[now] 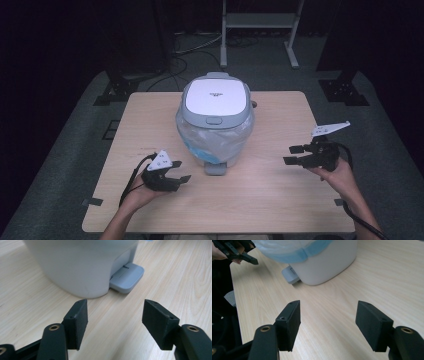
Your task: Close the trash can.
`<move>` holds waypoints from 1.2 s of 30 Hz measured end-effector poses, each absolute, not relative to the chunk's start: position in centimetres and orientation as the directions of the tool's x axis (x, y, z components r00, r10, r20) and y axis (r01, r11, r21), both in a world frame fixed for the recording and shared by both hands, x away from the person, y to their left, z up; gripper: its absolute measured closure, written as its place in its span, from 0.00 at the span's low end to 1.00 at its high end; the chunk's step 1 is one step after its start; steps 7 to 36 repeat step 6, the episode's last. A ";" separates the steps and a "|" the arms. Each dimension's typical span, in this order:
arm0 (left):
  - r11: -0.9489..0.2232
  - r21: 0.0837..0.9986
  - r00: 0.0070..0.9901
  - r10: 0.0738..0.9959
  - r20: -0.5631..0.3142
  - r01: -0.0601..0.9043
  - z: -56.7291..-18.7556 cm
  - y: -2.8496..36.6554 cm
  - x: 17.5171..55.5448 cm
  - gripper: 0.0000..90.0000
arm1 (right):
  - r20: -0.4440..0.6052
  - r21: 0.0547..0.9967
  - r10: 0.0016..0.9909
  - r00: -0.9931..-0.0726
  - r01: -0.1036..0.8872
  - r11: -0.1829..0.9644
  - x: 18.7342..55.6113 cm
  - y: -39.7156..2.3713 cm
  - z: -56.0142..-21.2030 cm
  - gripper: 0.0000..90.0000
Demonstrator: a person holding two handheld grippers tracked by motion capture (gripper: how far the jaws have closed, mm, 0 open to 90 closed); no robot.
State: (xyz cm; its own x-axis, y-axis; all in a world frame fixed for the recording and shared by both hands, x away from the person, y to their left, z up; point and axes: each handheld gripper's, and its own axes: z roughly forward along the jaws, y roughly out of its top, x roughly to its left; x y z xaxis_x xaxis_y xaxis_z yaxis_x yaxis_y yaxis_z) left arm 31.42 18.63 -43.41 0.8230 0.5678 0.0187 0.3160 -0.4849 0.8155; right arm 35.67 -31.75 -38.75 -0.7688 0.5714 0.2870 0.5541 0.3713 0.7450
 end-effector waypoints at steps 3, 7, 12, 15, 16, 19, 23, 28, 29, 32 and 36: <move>-0.476 0.815 0.810 0.587 0.013 0.332 -43.7 19.6 31.1 0.37 | 0.296 0.745 0.576 -0.762 0.562 0.360 35.0 -32.1 -39.6 0.39; -0.464 0.817 0.802 0.598 0.004 0.342 -44.0 20.4 30.7 0.36 | 0.302 0.744 0.583 -0.754 0.569 0.350 34.2 -32.6 -40.3 0.38; -0.464 0.817 0.802 0.598 0.004 0.342 -44.0 20.4 30.7 0.36 | 0.302 0.744 0.583 -0.754 0.569 0.350 34.2 -32.6 -40.3 0.38; -0.464 0.817 0.802 0.598 0.004 0.342 -44.0 20.4 30.7 0.36 | 0.302 0.744 0.583 -0.754 0.569 0.350 34.2 -32.6 -40.3 0.38; -0.464 0.817 0.802 0.598 0.004 0.342 -44.0 20.4 30.7 0.36 | 0.302 0.744 0.583 -0.754 0.569 0.350 34.2 -32.6 -40.3 0.38; -0.464 0.817 0.802 0.598 0.004 0.342 -44.0 20.4 30.7 0.36 | 0.302 0.744 0.583 -0.754 0.569 0.350 34.2 -32.6 -40.3 0.38; -0.464 0.817 0.802 0.598 0.004 0.342 -44.0 20.4 30.7 0.36 | 0.302 0.744 0.583 -0.754 0.569 0.350 34.2 -32.6 -40.3 0.38; -0.464 0.817 0.802 0.598 0.004 0.342 -44.0 20.4 30.7 0.36 | 0.302 0.744 0.583 -0.754 0.569 0.350 34.2 -32.6 -40.3 0.38; -0.464 0.817 0.802 0.598 0.004 0.342 -44.0 20.4 30.7 0.36 | 0.302 0.744 0.583 -0.754 0.569 0.350 34.2 -32.6 -40.3 0.38; -0.464 0.817 0.802 0.598 0.004 0.342 -44.0 20.4 30.7 0.36 | 0.302 0.744 0.583 -0.754 0.569 0.350 34.2 -32.6 -40.3 0.38; -0.464 0.817 0.802 0.598 0.004 0.342 -44.0 20.4 30.7 0.36 | 0.302 0.744 0.583 -0.754 0.569 0.350 34.2 -32.6 -40.3 0.38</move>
